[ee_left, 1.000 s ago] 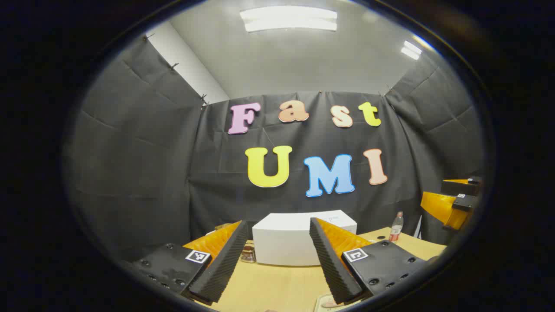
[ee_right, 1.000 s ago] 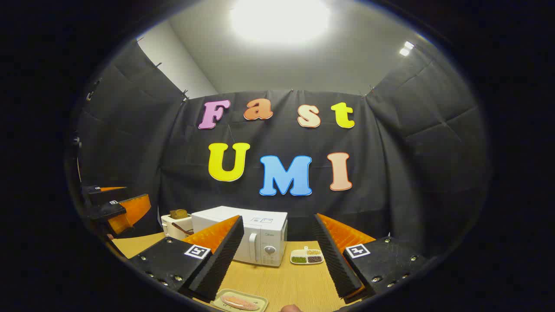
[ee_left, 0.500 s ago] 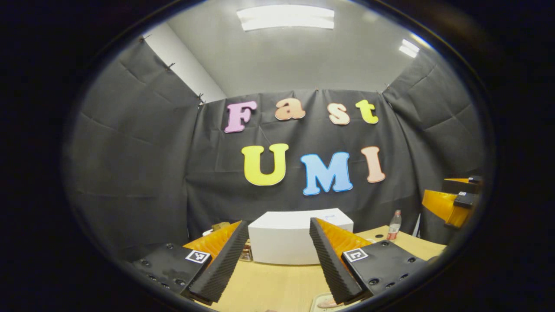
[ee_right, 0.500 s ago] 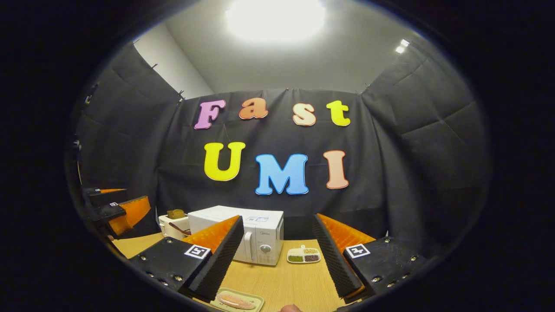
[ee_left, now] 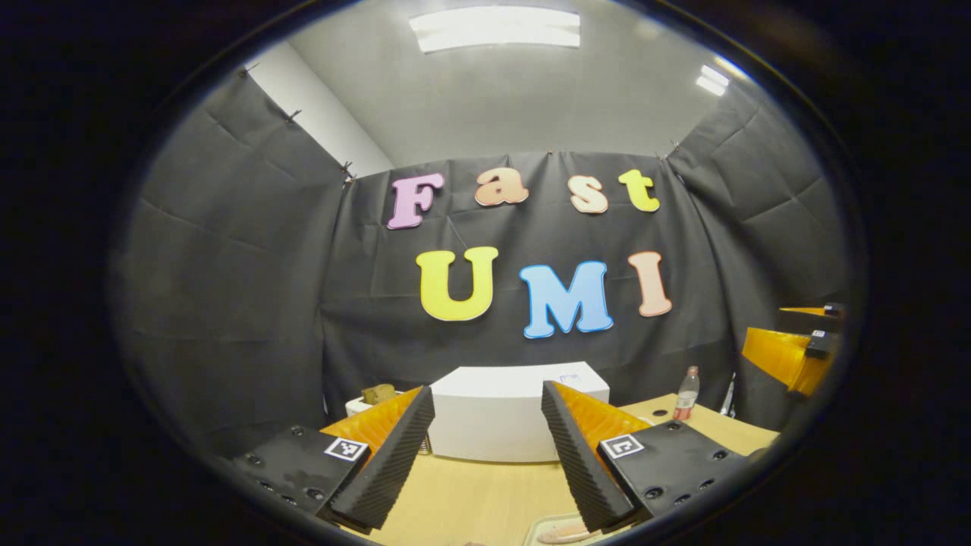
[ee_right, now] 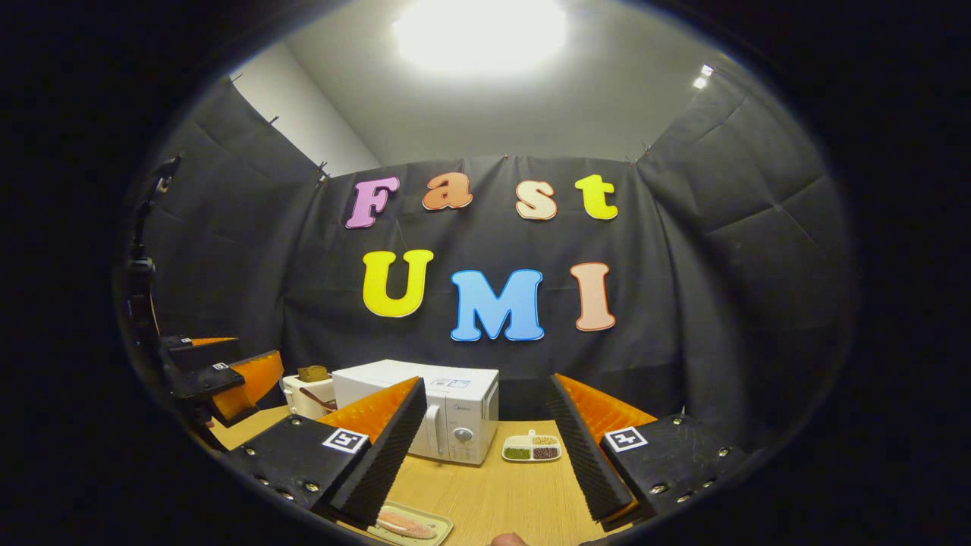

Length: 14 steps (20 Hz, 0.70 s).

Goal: Open the microwave oven with the left hand, put the food in, and close the microwave oven.

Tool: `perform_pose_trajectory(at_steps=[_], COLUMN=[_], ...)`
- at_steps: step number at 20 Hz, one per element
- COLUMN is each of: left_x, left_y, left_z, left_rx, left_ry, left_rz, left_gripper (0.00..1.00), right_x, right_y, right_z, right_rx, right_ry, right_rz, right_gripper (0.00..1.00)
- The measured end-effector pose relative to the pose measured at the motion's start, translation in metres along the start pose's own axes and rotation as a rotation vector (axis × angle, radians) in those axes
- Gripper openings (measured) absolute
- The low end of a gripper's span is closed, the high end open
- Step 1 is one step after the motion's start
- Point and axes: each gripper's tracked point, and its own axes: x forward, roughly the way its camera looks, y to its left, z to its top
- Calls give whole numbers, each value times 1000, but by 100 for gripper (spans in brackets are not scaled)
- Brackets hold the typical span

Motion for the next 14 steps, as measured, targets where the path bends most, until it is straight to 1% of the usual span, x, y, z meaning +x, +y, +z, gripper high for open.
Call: perform_pose_trajectory(at_steps=[2,4,6,7,9,10,14], left_x=[10,23,41,51,72,84,127], left_y=[-7,-15,-20,-23,-31,-34,-56], left_z=[-4,-8,-16,-20,-27,-32,-51], left_rx=[10,7,-5,-12,-26,-30,-28], left_ry=[-6,-3,5,8,9,11,13], left_rz=[1,-11,-17,-24,-47,-64,-139], left_gripper=[95,97,97,95,94,95,95], right_x=[1,2,2,5,10,11,15], right_y=[-5,-15,-22,-26,-35,-38,-47], right_z=[-5,-6,-1,0,-2,-2,6], right_rx=[26,35,34,27,11,9,-21], right_ry=[15,29,17,9,17,22,4], right_rz=[10,-6,-22,-34,-69,-87,-171], right_gripper=[97,98,98,98,98,98,98])
